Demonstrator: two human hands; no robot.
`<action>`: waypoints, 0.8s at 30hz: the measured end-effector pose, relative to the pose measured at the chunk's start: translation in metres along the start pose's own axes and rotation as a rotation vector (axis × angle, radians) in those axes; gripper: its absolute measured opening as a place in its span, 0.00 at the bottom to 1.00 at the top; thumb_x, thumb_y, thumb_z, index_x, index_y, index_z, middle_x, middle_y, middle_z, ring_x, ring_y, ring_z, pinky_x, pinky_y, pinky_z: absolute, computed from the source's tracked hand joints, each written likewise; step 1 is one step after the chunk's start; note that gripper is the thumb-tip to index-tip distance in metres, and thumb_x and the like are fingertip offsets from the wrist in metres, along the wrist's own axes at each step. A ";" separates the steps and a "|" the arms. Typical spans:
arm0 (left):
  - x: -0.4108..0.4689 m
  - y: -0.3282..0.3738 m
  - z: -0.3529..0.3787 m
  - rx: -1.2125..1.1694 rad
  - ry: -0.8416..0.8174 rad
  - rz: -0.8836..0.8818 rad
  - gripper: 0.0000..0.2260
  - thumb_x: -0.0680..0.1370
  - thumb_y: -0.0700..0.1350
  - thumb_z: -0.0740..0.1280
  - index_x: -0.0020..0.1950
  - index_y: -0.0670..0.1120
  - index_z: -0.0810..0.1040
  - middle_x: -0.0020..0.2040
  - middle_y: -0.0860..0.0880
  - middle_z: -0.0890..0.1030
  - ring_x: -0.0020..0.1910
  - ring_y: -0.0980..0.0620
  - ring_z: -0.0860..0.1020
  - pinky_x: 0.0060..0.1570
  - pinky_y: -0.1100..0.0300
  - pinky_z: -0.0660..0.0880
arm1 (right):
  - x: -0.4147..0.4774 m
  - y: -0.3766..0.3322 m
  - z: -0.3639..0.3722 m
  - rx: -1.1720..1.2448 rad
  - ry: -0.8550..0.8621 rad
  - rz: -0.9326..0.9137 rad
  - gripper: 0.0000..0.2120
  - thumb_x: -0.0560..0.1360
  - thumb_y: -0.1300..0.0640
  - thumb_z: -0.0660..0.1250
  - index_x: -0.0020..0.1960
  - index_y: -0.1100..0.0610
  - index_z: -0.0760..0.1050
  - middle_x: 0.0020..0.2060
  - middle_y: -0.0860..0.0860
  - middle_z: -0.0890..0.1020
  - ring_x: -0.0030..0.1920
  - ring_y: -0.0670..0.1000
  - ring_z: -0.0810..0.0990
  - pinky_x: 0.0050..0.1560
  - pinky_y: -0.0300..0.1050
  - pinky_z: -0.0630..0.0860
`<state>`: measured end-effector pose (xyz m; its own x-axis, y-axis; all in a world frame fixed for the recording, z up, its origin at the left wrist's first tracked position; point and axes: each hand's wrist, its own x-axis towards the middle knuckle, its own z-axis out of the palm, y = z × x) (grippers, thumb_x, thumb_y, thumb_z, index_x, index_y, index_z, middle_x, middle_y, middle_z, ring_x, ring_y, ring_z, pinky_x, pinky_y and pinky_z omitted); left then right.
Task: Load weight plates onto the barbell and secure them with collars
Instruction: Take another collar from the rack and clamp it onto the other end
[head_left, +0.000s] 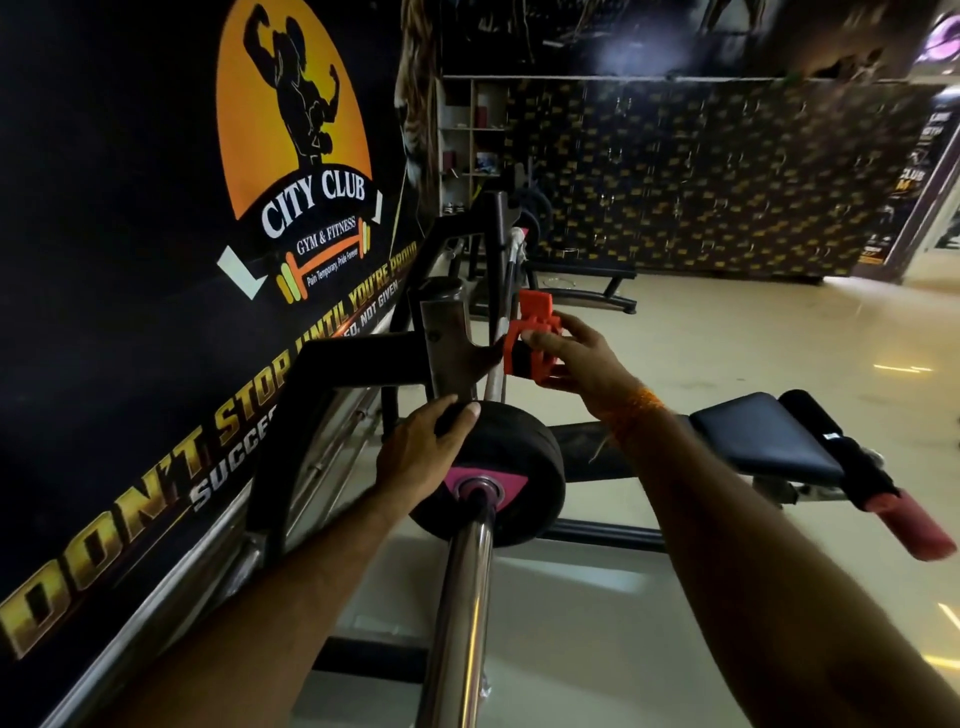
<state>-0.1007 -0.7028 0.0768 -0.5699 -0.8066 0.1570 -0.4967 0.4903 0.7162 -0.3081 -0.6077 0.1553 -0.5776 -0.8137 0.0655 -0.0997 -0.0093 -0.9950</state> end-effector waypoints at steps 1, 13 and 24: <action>-0.002 0.002 -0.001 -0.005 -0.007 -0.001 0.30 0.78 0.72 0.54 0.76 0.59 0.67 0.72 0.48 0.75 0.68 0.44 0.74 0.61 0.50 0.72 | -0.012 -0.001 0.000 0.010 -0.010 -0.005 0.31 0.74 0.52 0.75 0.74 0.51 0.67 0.61 0.55 0.79 0.57 0.56 0.82 0.51 0.48 0.81; -0.050 0.002 -0.029 -0.301 -0.098 0.050 0.31 0.76 0.64 0.67 0.76 0.52 0.69 0.72 0.50 0.75 0.71 0.50 0.73 0.71 0.50 0.70 | -0.160 0.017 0.048 0.219 0.045 0.010 0.33 0.71 0.49 0.77 0.71 0.52 0.68 0.65 0.55 0.78 0.59 0.56 0.83 0.50 0.47 0.84; -0.209 0.014 -0.056 -0.610 -0.124 0.286 0.26 0.75 0.43 0.74 0.72 0.53 0.73 0.61 0.58 0.83 0.63 0.59 0.80 0.59 0.60 0.79 | -0.272 0.018 0.090 0.234 0.043 0.043 0.36 0.69 0.44 0.76 0.72 0.50 0.64 0.64 0.51 0.77 0.60 0.54 0.82 0.47 0.44 0.84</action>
<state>0.0486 -0.5456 0.0924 -0.7124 -0.6115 0.3445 0.1218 0.3757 0.9187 -0.0798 -0.4394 0.1130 -0.6118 -0.7908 0.0212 0.1133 -0.1140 -0.9870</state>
